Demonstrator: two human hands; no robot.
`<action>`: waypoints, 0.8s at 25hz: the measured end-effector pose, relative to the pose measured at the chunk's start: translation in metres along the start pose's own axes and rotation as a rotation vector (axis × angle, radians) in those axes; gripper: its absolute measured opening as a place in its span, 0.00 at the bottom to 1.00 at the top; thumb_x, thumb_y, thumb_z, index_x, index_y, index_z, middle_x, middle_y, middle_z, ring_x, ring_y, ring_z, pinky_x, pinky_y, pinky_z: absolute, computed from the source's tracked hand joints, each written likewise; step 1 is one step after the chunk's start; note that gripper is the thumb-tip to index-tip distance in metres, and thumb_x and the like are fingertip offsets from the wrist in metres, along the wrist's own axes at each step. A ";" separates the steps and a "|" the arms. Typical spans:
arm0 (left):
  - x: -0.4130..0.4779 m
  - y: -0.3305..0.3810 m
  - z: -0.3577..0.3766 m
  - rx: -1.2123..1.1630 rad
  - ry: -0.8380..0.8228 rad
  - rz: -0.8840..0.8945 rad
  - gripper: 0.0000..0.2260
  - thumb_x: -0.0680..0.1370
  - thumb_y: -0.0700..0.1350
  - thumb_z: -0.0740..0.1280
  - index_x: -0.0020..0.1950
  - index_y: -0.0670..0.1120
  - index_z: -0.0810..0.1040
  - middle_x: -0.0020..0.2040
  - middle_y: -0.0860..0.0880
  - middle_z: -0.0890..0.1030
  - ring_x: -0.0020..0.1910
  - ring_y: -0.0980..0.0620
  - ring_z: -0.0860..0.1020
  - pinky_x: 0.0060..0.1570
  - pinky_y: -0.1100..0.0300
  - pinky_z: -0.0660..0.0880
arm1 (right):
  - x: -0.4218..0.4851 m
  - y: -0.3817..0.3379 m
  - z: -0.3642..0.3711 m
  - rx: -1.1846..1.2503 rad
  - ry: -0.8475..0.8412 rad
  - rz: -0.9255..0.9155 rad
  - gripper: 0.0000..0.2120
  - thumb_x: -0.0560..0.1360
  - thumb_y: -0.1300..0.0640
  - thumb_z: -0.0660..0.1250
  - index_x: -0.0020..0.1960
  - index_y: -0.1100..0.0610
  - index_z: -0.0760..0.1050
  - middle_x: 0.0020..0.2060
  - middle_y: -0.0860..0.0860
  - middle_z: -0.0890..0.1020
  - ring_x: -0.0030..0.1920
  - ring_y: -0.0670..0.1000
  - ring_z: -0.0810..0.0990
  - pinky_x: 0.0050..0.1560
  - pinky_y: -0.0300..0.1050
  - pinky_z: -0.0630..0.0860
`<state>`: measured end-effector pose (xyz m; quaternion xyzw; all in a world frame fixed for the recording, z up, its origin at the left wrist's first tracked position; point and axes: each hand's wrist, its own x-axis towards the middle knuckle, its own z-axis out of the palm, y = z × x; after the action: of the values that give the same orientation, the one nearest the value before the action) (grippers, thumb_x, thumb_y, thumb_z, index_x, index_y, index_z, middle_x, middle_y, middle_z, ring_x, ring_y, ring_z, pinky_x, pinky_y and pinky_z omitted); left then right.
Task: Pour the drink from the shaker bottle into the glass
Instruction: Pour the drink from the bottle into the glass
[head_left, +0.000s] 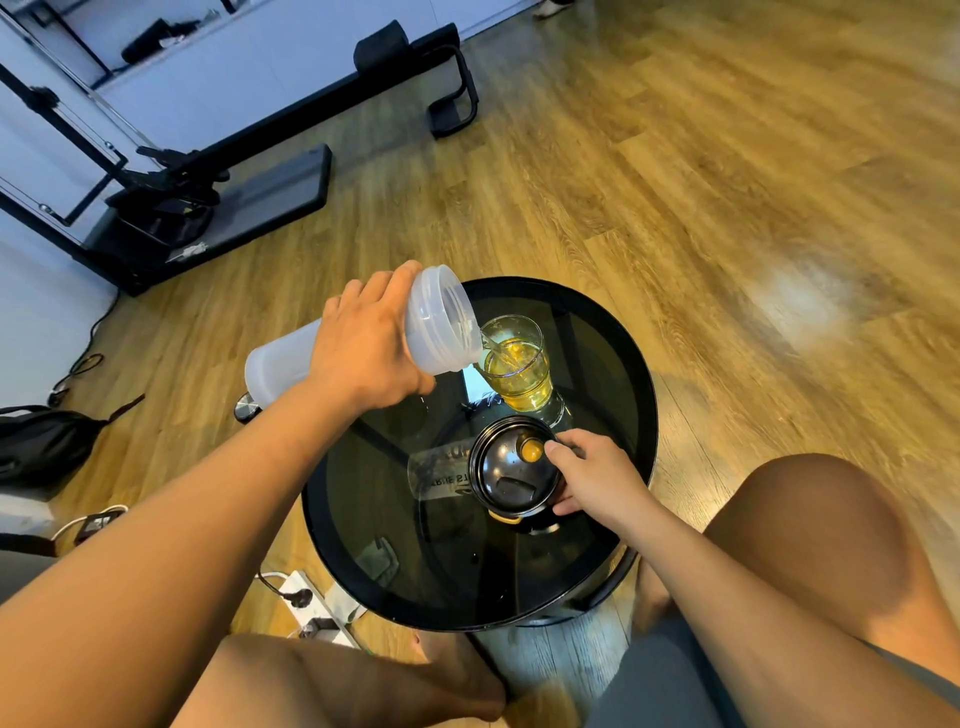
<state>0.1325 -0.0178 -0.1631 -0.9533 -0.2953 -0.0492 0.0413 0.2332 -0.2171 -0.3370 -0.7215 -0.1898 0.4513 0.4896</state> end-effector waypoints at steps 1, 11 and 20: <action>0.000 0.000 0.000 0.003 -0.002 -0.001 0.53 0.57 0.50 0.84 0.78 0.49 0.64 0.65 0.46 0.75 0.60 0.41 0.72 0.59 0.46 0.67 | 0.000 0.000 -0.001 0.009 0.007 0.001 0.15 0.81 0.47 0.62 0.64 0.51 0.75 0.55 0.50 0.80 0.34 0.51 0.87 0.36 0.42 0.84; 0.001 0.003 0.002 0.008 0.006 -0.008 0.52 0.57 0.51 0.84 0.78 0.49 0.64 0.63 0.47 0.76 0.59 0.40 0.73 0.58 0.46 0.68 | -0.003 -0.018 -0.014 0.666 0.044 0.139 0.14 0.81 0.42 0.58 0.55 0.48 0.79 0.55 0.54 0.85 0.56 0.59 0.84 0.57 0.67 0.80; 0.002 0.002 0.003 0.013 0.010 0.002 0.52 0.57 0.52 0.84 0.78 0.49 0.64 0.63 0.47 0.75 0.59 0.42 0.73 0.59 0.45 0.69 | -0.006 -0.015 -0.030 0.980 -0.001 0.208 0.23 0.77 0.37 0.61 0.59 0.52 0.81 0.52 0.59 0.87 0.53 0.62 0.86 0.52 0.64 0.82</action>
<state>0.1358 -0.0178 -0.1658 -0.9530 -0.2944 -0.0519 0.0492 0.2577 -0.2305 -0.3180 -0.4216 0.1172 0.5342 0.7233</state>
